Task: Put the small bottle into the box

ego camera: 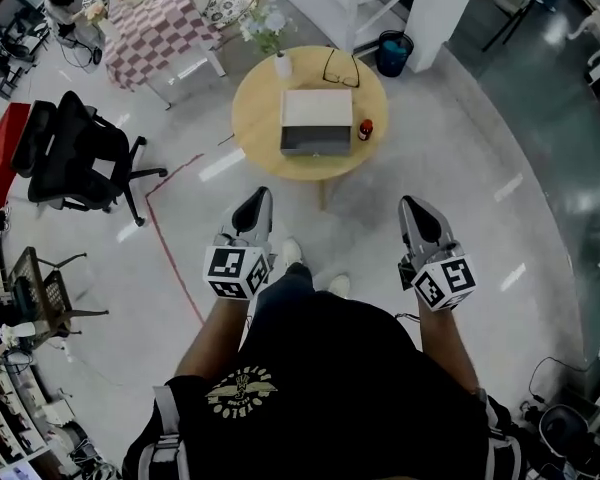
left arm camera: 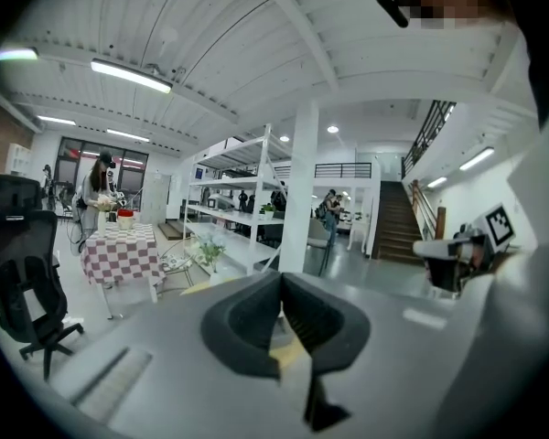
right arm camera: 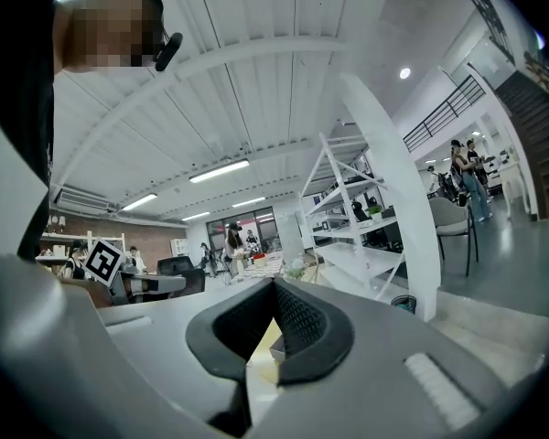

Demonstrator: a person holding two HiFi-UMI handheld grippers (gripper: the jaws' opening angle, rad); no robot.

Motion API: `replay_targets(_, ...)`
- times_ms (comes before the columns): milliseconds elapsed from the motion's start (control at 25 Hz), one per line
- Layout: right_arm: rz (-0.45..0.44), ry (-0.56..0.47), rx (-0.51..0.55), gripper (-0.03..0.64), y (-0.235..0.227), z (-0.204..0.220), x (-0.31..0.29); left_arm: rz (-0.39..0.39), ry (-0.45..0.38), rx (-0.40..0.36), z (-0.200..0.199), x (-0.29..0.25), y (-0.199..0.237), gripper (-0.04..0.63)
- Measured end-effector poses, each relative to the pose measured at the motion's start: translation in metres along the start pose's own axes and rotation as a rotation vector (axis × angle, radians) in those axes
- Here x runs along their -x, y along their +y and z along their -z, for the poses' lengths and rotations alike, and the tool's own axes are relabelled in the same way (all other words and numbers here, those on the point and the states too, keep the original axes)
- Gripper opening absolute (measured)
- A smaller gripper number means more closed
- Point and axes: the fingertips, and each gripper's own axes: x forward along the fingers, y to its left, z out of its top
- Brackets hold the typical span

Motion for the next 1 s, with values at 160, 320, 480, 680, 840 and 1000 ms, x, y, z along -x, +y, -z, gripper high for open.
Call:
replay_targets(160, 0.029, -0.002, 0.020, 0.006, -0.006, -0.010, -0.010, 0.039, -0.020, -0.012, -0.017, -0.021, 0.004, 0.000)
replay_targets(320, 0.054, -0.031, 0.001, 0.006, -0.009, -0.017, -0.025, 0.071, -0.021, -0.026, -0.024, -0.039, 0.013, 0.000)
replay_targets(480, 0.070, -0.058, 0.062, 0.006, -0.005, -0.029, -0.041, 0.099, -0.021, -0.033, -0.034, -0.059, 0.025, 0.000)
replay_targets(680, 0.041, -0.051, 0.170, 0.006, 0.015, -0.035, -0.074, 0.132, -0.038, -0.038, -0.050, -0.080, 0.048, 0.000)
replay_targets(840, 0.032, -0.102, 0.135, 0.006, 0.019, -0.047, -0.093, 0.156, -0.047, -0.034, -0.059, -0.093, 0.066, 0.000)
replay_targets(1000, 0.078, -0.114, 0.140, 0.006, 0.021, -0.056, -0.115, 0.179, -0.046, -0.019, -0.064, -0.105, 0.093, 0.000)
